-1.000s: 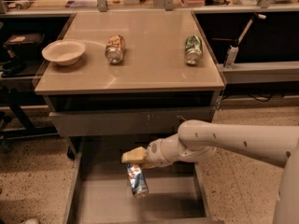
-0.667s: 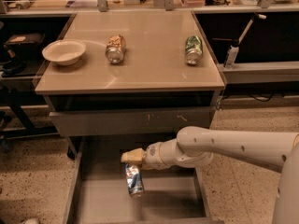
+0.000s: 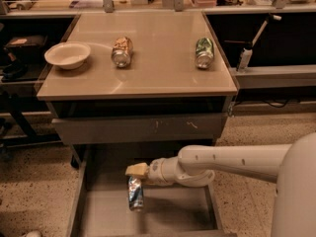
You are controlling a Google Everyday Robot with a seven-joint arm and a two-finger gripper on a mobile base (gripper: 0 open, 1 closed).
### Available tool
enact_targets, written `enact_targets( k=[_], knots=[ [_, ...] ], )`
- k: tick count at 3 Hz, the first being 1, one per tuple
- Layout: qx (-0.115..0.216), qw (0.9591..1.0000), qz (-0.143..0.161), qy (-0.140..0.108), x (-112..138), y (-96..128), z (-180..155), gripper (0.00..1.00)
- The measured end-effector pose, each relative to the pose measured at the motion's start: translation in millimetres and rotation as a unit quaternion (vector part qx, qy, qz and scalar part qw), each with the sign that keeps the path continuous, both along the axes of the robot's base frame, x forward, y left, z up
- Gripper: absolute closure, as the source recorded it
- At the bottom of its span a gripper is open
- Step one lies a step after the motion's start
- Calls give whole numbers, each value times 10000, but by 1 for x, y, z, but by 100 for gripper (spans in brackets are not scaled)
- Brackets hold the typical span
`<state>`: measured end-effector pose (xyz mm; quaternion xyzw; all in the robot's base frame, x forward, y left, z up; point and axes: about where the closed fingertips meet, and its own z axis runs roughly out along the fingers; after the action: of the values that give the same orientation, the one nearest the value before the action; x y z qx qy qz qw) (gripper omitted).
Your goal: Place redbull can into middle drawer
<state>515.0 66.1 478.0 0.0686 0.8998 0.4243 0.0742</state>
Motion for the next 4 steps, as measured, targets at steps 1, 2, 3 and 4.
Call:
enact_targets(
  k=[1, 2, 3, 4],
  knots=[
    [-85, 9997, 34, 217, 7, 6, -28, 100],
    [-25, 9989, 66, 462, 16, 4, -53, 100],
    [232, 9976, -55, 647, 27, -1, -72, 100],
    [497, 9952, -324, 781, 29, -10, -87, 100]
  ],
)
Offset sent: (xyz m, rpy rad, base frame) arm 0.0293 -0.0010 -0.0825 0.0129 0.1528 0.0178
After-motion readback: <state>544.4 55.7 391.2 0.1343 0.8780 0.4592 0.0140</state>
